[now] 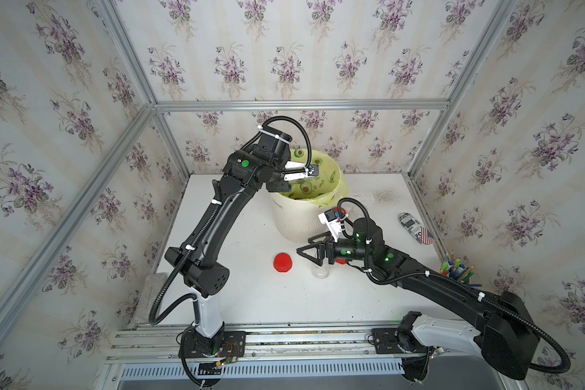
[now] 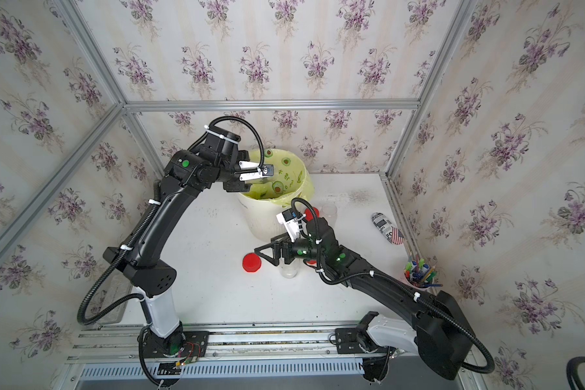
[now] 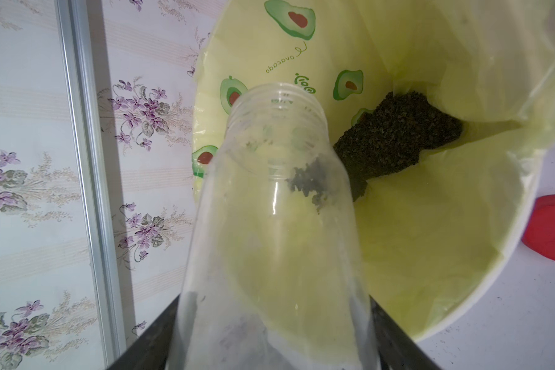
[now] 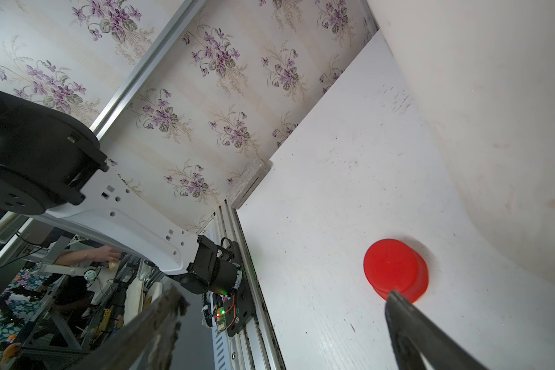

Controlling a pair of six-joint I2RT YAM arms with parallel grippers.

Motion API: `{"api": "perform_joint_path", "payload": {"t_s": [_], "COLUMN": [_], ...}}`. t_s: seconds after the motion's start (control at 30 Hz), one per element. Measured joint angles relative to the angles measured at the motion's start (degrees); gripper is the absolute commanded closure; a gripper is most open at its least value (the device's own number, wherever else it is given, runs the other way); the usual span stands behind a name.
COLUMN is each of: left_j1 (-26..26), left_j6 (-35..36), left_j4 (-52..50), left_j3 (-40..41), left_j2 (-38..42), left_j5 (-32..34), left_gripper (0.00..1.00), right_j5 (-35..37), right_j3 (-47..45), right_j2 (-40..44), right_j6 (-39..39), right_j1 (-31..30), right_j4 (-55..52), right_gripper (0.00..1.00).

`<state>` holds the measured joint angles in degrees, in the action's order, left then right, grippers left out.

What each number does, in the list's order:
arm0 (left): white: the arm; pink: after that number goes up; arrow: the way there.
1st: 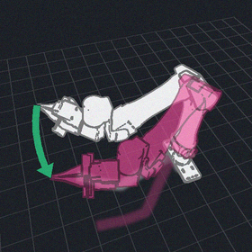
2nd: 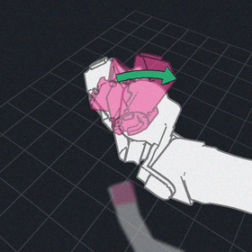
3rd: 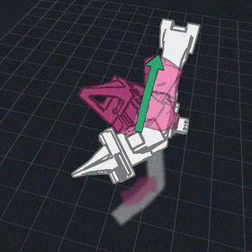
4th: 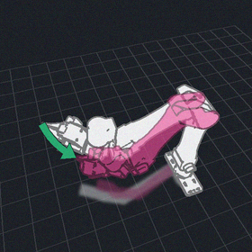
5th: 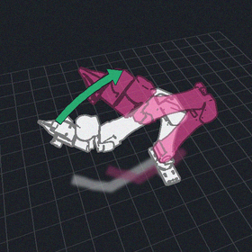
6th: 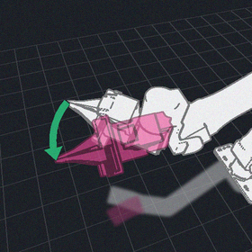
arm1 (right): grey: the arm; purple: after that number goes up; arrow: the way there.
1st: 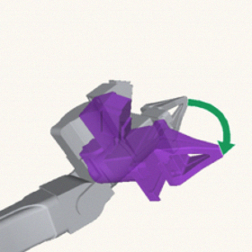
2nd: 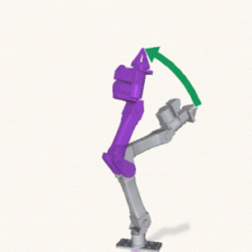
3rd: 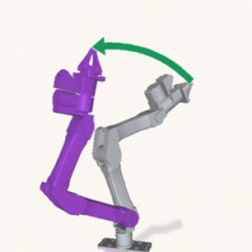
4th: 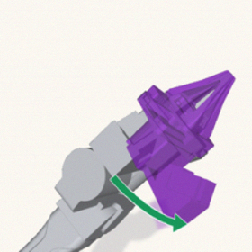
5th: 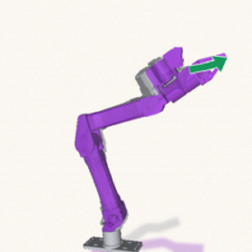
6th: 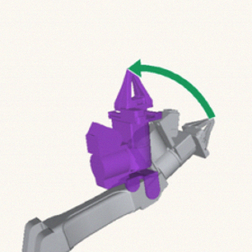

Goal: Empty moldy tea leaves from jars
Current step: Pour the moldy tea leaves from the jar into the trash bin.

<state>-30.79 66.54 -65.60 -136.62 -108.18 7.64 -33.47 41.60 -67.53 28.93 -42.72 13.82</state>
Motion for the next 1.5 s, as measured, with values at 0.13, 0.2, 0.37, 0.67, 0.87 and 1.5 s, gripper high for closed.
{"api": "perform_joint_path", "payload": {"t_s": [0.13, 0.2, 0.37, 0.67, 0.87, 1.5], "left_j1": [0.17, 0.17, 0.17, 0.26, -0.04, -1.36], "left_j6": [-0.96, -0.98, 0.52, 2.05, 3.91, 4.96], "left_j4": [0.07, -0.09, -0.92, 0.44, 1.40, -1.36], "left_j3": [1.51, 2.32, -1.49, 1.99, -0.76, -0.76], "left_j2": [0.98, 0.57, -1.40, 0.07, 0.63, 0.31], "left_j5": [-1.25, -1.46, -0.63, 0.37, 3.23, 8.41], "left_gripper": [0.26, 0.26, 0.26, 0.26, 0.24, 0.27], "right_j5": [0.00, 0.00, 0.00, 0.00, 0.00, -0.20], "right_j3": [-0.02, -0.02, 0.48, 1.01, 1.01, 1.88], "right_j2": [0.11, 0.02, -0.35, -0.87, -0.79, -1.51], "right_j6": [0.26, 0.66, 0.68, 0.70, 0.68, 0.68], "right_j1": [-0.02, -0.02, -0.02, -0.26, -0.39, -0.83], "right_j4": [0.02, 0.04, -0.31, -0.42, -0.42, -0.52], "right_gripper": [0.03, 0.03, 0.03, 0.03, 0.03, 0.03]}}
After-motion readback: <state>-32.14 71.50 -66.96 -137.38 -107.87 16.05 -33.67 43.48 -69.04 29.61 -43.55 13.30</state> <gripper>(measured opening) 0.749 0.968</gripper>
